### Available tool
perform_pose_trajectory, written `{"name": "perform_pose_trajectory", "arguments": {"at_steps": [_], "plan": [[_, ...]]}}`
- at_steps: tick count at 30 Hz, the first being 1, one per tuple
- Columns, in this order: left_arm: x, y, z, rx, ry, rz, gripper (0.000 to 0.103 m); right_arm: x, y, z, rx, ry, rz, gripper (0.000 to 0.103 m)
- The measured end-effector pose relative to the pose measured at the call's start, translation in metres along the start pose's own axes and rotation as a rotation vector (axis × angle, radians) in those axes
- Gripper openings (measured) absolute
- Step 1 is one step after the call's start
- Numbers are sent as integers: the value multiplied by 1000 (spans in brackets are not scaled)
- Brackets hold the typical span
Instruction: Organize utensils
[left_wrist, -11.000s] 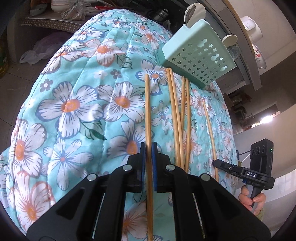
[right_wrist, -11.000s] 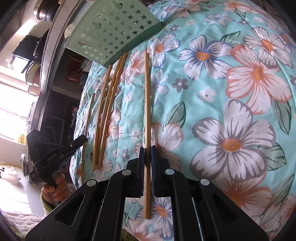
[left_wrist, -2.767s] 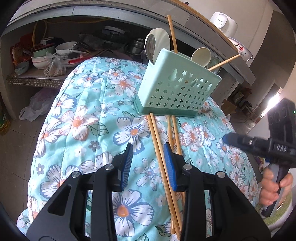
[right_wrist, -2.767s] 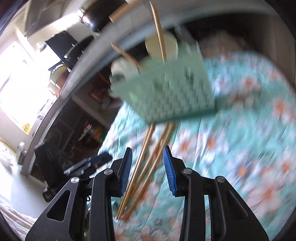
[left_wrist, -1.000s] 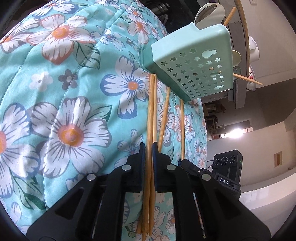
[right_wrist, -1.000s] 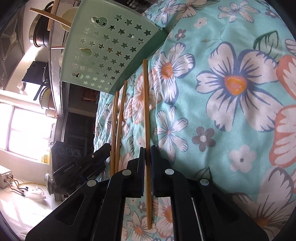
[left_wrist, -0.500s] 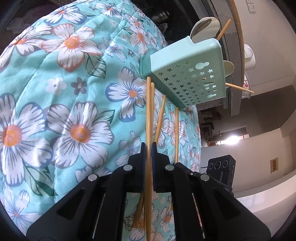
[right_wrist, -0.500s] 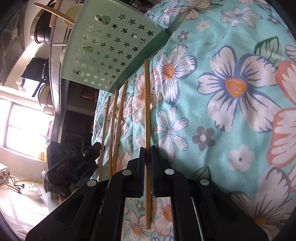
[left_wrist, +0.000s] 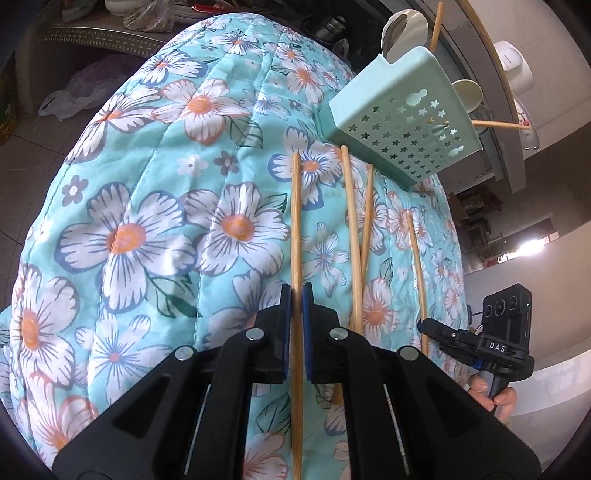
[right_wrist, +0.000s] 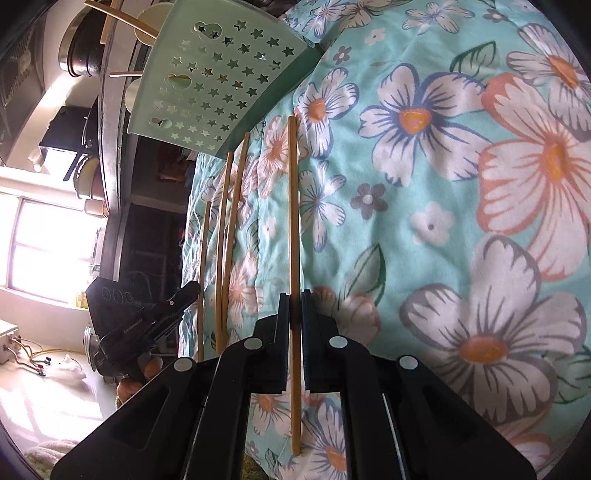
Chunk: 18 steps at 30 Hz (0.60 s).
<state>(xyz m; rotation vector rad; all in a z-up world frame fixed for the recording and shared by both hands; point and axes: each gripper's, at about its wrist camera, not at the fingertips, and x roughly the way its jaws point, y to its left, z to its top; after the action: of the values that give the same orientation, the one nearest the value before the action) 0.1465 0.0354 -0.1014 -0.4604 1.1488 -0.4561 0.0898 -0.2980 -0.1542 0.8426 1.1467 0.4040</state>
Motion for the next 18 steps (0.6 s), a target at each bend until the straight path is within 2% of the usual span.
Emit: {"name": "perform_pose_trajectory", "arguments": {"at_steps": [3,4,7,9,14,18], "plan": [[0,-6,3,43,-5,45,7,-2,3,1,-13,-2,-31,8],[0,-10,5,62,-10,66,11,-2,5,4,-16,-2,-38,8],[1,-21,10,135,-30,121,18,-5,8,10,-31,-17,-50,16],[1,-27,15,179,-49,151,21,-6,13,16,-54,-38,-69,17],[6,-37,28,258,-70,202,21,-7,27,34,-95,-81,-102,18],[16,-46,41,316,-89,240,21,-2,36,51,-137,-118,-171,18]]}}
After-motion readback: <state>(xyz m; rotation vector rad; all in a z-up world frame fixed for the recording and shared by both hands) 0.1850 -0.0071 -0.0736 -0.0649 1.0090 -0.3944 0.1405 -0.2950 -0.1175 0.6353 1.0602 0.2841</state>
